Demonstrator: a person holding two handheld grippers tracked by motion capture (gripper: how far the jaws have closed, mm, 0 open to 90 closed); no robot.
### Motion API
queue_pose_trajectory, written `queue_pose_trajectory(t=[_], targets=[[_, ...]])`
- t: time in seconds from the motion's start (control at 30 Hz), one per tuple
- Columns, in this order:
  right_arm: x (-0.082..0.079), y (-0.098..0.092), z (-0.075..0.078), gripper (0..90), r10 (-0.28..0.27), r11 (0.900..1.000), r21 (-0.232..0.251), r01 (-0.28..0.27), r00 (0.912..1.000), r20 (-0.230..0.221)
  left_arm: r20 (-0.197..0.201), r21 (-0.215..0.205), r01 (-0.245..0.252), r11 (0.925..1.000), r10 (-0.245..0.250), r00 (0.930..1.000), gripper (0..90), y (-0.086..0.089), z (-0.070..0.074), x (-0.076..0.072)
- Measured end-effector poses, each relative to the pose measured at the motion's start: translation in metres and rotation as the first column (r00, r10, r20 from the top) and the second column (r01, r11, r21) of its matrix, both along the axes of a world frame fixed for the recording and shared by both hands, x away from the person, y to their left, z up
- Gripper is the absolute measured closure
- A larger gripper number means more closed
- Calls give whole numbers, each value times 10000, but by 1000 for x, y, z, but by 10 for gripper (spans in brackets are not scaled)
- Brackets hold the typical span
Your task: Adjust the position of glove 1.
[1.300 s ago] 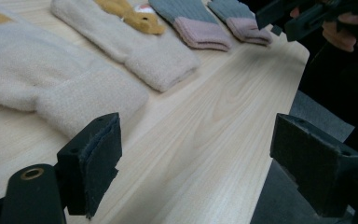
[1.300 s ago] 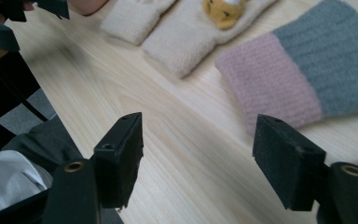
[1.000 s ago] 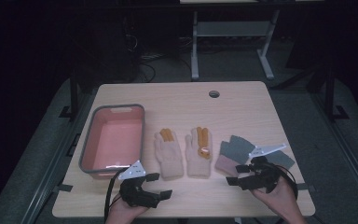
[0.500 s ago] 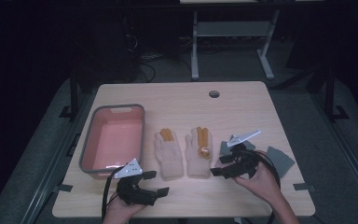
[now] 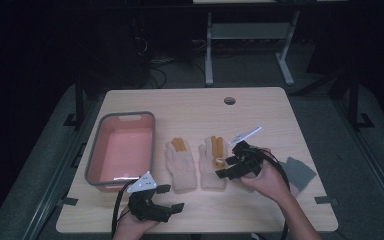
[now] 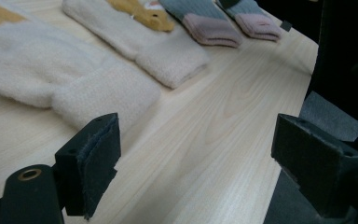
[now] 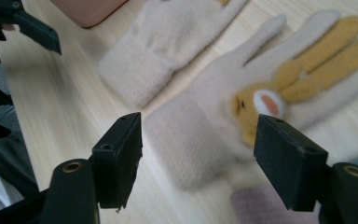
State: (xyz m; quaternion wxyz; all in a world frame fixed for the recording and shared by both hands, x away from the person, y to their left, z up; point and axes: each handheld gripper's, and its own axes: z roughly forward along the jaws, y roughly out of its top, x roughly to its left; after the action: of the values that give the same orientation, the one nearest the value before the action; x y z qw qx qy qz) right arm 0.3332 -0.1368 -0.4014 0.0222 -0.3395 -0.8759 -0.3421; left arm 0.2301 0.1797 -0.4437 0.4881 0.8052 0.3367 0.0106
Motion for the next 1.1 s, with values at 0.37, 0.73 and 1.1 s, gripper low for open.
queue_pose_trajectory(t=[0.37, 0.73, 1.1], targets=[[30, 24, -11, 333, 91, 9964, -839, -108, 9997, -208, -75, -7, 131, 9999, -131, 9999, 155, -2, -2, -1], [50, 30, -30, 464, -251, 9801, -1974, 203, 9994, -219, -76, -13, 132, 9999, -132, 9999, 155, -2, -2, -1], [45, 41, -39, 594, -271, 9626, -2683, 381, 9986, 447, -19, 49, 130, 9999, -130, 9999, 155, -2, -2, -2]])
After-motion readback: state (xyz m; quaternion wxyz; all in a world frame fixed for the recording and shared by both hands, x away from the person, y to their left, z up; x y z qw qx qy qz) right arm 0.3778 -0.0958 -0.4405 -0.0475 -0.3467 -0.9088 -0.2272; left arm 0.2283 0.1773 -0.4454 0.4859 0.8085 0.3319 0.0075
